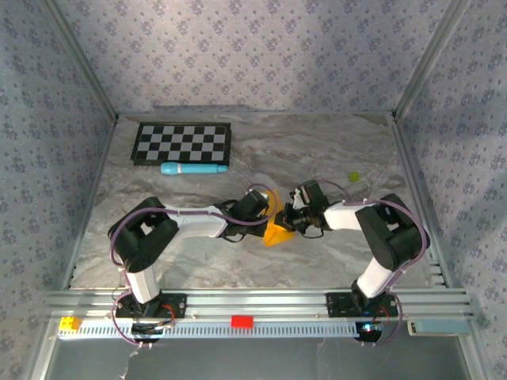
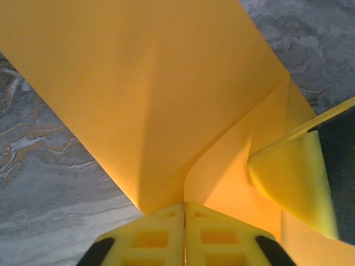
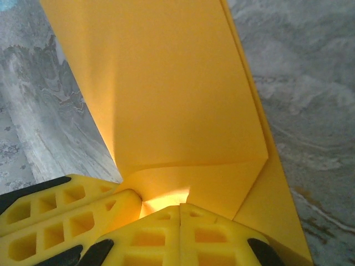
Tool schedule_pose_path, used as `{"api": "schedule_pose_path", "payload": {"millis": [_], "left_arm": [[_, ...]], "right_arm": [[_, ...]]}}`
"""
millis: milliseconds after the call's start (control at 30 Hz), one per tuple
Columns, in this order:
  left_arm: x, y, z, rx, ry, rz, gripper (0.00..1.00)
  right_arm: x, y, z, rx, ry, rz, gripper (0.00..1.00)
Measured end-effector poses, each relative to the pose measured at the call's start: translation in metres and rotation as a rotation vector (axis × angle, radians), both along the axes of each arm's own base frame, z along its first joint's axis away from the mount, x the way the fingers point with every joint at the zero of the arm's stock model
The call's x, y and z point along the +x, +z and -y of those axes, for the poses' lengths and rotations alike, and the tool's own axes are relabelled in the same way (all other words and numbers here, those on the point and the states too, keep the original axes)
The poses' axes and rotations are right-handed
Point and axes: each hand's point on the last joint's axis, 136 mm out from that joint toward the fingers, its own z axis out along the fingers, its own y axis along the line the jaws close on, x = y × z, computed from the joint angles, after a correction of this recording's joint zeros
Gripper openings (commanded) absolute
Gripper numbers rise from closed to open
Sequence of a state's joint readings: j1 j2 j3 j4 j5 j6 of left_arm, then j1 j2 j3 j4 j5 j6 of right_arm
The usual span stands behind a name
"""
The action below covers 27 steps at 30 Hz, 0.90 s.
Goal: Fold a paper plane with a square sheet of paper (pick it up from the middle)
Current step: Fold the triangle a second time at the center of the table.
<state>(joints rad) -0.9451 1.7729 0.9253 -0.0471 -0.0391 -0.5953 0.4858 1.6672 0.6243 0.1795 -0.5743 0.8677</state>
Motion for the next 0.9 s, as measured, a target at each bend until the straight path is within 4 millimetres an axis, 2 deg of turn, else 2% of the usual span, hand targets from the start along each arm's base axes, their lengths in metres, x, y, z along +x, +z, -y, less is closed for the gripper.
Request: {"api": "schedule_pose_path", "payload": {"millis": [100,200,267,333,433,533,633,733,900], "left_arm": [[-0.001,0.006,-0.004,0.014,0.019,-0.014,0.33],[-0.002,0.021,-0.007,0.001,0.051,-0.019,0.34],[-0.002,0.035,-0.007,-0.03,0.073,-0.018,0.29],[-0.003,0.049,-0.004,-0.079,0.092,-0.026,0.19],[-0.009,0.06,0.006,-0.154,0.095,-0.069,0.08],[-0.017,0.062,0.018,-0.22,0.084,-0.142,0.0],[-0.025,0.057,0.032,-0.278,0.07,-0.217,0.0],[-0.032,0.044,0.043,-0.304,0.063,-0.289,0.0],[-0.04,0.028,0.048,-0.302,0.072,-0.36,0.0]], "right_arm": [[0.0,0.0,0.0,0.013,0.001,0.017,0.03],[0.0,0.0,0.0,0.022,-0.001,0.026,0.03],[0.0,0.001,0.0,0.023,-0.002,0.027,0.03],[0.0,0.001,0.0,0.024,-0.004,0.027,0.03],[0.0,0.001,0.0,0.025,-0.005,0.028,0.03],[0.0,0.001,0.0,0.025,-0.009,0.029,0.03],[0.001,0.001,0.001,0.024,-0.013,0.03,0.03],[0.001,0.001,0.001,0.023,-0.014,0.03,0.03],[0.0,0.001,0.001,0.023,-0.014,0.03,0.03]]}}
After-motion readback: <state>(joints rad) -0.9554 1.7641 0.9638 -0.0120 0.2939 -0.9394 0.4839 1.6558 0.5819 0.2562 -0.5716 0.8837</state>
